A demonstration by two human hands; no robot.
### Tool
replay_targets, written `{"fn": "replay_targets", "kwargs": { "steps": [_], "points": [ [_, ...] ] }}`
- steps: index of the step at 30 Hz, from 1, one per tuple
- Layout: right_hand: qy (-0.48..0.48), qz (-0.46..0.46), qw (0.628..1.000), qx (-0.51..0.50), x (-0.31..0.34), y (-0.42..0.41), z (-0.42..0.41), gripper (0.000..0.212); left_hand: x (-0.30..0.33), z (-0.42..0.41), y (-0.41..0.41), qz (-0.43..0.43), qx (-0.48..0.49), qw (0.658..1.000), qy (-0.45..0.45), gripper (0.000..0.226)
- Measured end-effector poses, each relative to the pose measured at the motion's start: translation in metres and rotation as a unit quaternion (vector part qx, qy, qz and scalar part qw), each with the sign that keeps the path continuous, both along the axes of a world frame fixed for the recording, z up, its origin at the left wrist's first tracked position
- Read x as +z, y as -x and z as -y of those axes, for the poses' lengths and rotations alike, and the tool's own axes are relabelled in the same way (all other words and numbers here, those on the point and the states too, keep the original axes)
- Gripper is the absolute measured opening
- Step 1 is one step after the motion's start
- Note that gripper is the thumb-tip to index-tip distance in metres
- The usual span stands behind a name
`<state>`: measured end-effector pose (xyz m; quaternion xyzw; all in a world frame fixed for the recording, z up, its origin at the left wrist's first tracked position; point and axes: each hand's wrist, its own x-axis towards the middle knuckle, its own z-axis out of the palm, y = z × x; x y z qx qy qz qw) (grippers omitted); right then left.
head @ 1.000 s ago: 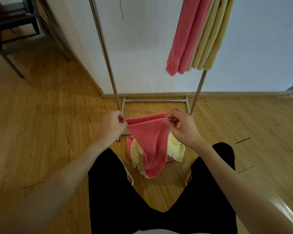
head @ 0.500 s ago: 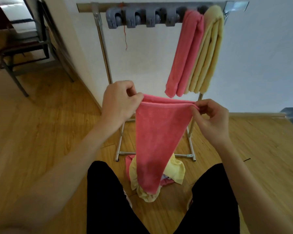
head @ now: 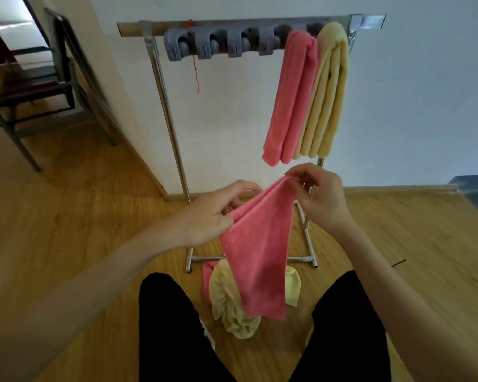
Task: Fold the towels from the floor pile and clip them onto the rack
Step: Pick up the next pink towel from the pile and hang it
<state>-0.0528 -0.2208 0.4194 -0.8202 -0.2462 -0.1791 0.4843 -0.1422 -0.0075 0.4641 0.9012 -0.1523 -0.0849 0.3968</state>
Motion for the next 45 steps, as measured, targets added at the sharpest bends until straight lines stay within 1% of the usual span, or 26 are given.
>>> {"fn": "replay_targets", "kwargs": {
  "steps": [3,5,8,10,12,13,16,18,19,20,22,23,25,27,29,31,33,35,38,45],
  "points": [
    [0.020,-0.011,0.999,0.032,-0.002,0.001,-0.003,0.022,-0.005,0.003,0.008,-0.024,-0.073,0.995,-0.071,0.060],
    [0.029,-0.014,0.998,0.048,-0.003,0.002,-0.005,0.020,-0.007,0.003,0.011,-0.037,-0.089,0.990,-0.106,0.056],
    [0.038,-0.011,0.997,0.059,-0.005,0.005,-0.006,0.018,-0.008,0.004,0.013,-0.048,-0.113,0.985,-0.119,0.051],
    [0.038,-0.012,0.997,0.067,-0.006,0.006,-0.006,0.018,-0.006,0.003,0.014,-0.059,-0.118,0.986,-0.102,0.051],
    [0.037,-0.017,0.996,0.076,-0.007,0.007,-0.006,0.019,-0.003,0.000,0.013,-0.055,-0.135,0.985,-0.090,0.053],
    [0.037,-0.021,0.996,0.077,-0.009,0.007,-0.007,0.020,-0.002,-0.001,0.012,-0.046,-0.153,0.982,-0.100,0.052],
    [0.030,-0.034,0.996,0.077,-0.012,0.006,-0.008,0.023,-0.001,0.000,0.005,0.003,-0.187,0.971,-0.151,0.044],
    [0.016,-0.041,0.996,0.075,-0.014,0.007,-0.009,0.025,-0.001,0.004,0.000,0.062,-0.173,0.970,-0.162,0.035],
    [0.006,-0.043,0.997,0.070,-0.014,0.007,-0.009,0.024,-0.002,0.005,-0.001,0.104,-0.172,0.965,-0.169,0.028],
    [-0.004,-0.045,0.997,0.062,-0.015,0.007,-0.008,0.023,-0.002,0.007,-0.001,0.156,-0.176,0.955,-0.183,0.022],
    [-0.019,-0.049,0.997,0.047,-0.015,0.006,-0.006,0.019,-0.003,0.007,-0.001,0.261,-0.187,0.920,-0.225,0.013],
    [-0.023,-0.054,0.997,0.045,-0.015,0.005,-0.004,0.018,-0.003,0.008,-0.002,0.301,-0.194,0.901,-0.244,0.012],
    [-0.022,-0.065,0.996,0.049,-0.016,0.004,-0.002,0.017,-0.003,0.012,-0.005,0.360,-0.231,0.863,-0.267,0.018],
    [-0.015,-0.070,0.996,0.052,-0.017,0.004,-0.002,0.017,-0.001,0.016,-0.011,0.383,-0.279,0.836,-0.277,0.023],
    [-0.015,-0.069,0.996,0.048,-0.016,0.003,-0.003,0.017,0.000,0.015,-0.016,0.379,-0.296,0.829,-0.285,0.026],
    [-0.026,-0.074,0.996,0.044,-0.014,0.003,-0.003,0.016,0.000,0.012,-0.022,0.382,-0.273,0.831,-0.299,0.027],
    [-0.039,-0.082,0.994,0.053,-0.011,0.003,-0.003,0.015,-0.001,0.007,-0.027,0.387,-0.224,0.842,-0.302,0.025],
    [-0.052,-0.089,0.992,0.071,-0.008,0.006,-0.004,0.015,-0.003,0.002,-0.032,0.381,-0.163,0.865,-0.282,0.026],
    [-0.068,-0.094,0.987,0.107,-0.003,0.011,-0.008,0.014,-0.009,0.002,-0.034,0.364,-0.087,0.897,-0.235,0.033],
    [-0.086,-0.127,0.975,0.161,-0.001,0.017,-0.009,0.013,-0.027,0.010,-0.028,0.372,0.011,0.914,-0.162,0.039]
  ]
}}
